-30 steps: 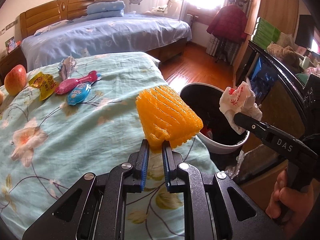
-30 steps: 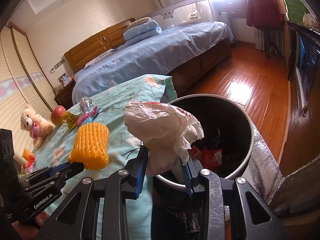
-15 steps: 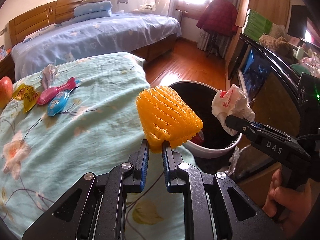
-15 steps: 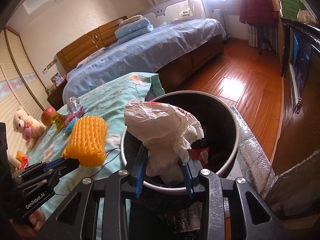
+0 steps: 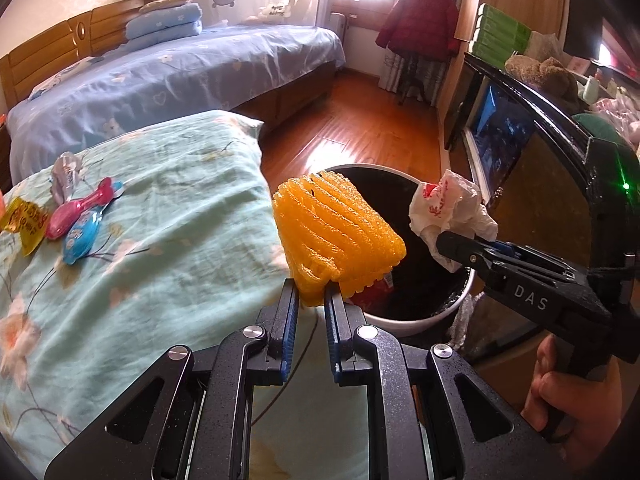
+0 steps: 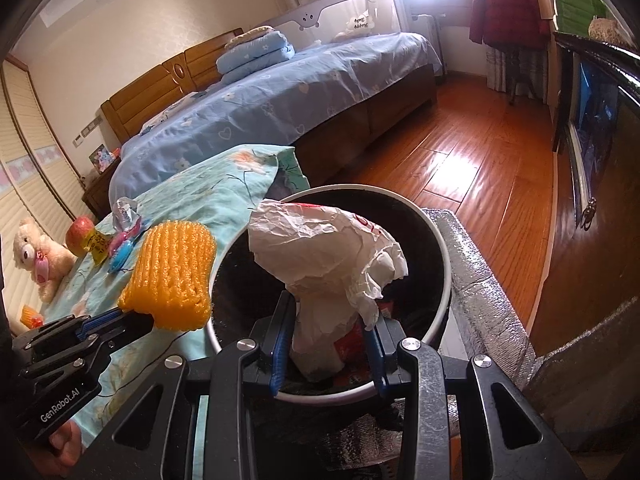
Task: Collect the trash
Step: 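Carry the orange mesh sleeve and white crumpled bag over the bin with both tools, then open both tools to drop the mesh sleeve and white bag into the bin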
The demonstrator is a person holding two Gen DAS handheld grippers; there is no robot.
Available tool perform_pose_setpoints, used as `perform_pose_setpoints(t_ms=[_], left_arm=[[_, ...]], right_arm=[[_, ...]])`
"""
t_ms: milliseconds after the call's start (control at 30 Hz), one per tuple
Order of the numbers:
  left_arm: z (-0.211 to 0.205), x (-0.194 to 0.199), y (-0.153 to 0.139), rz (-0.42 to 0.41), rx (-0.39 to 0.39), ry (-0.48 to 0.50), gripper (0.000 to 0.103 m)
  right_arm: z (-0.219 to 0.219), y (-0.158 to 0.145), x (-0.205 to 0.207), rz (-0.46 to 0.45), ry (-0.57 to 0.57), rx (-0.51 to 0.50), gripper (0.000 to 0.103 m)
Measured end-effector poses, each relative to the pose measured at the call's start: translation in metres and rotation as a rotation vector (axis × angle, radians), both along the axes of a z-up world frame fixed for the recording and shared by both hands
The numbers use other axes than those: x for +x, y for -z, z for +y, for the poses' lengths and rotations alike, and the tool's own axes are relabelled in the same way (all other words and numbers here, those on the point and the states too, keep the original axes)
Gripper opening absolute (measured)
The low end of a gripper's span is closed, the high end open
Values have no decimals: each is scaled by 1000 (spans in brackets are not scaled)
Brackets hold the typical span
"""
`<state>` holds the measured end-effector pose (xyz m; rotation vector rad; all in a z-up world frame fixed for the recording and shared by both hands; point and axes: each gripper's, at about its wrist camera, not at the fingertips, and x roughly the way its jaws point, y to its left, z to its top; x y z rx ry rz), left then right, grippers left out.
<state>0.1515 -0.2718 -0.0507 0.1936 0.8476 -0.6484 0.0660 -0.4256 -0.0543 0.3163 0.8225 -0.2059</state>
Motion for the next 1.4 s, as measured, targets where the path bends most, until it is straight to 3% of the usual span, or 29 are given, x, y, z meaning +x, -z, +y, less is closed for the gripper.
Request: perform_pose_setpoints(t_ms=[1067,1200,1233,1267,1300,1400], left_arm=[[-38,16,8,27,43,45,14],[-39,17,7,29,42,52,28],[-38,17,7,26,41,48,37],[-36,16,6,21,39,44,46],[-34,15,5,16,36,38,48],[-25,14,4,15,26,24,49]], right_arm=[[-26,10,20,55,9,16,37],[-29,8,19,52,22,21,41],[-30,7,19,51,25,23,44],[-31,6,18,48,29,26,55],[-31,5,17,43,35,31,64],[-30,1,14,33,40,30,65]])
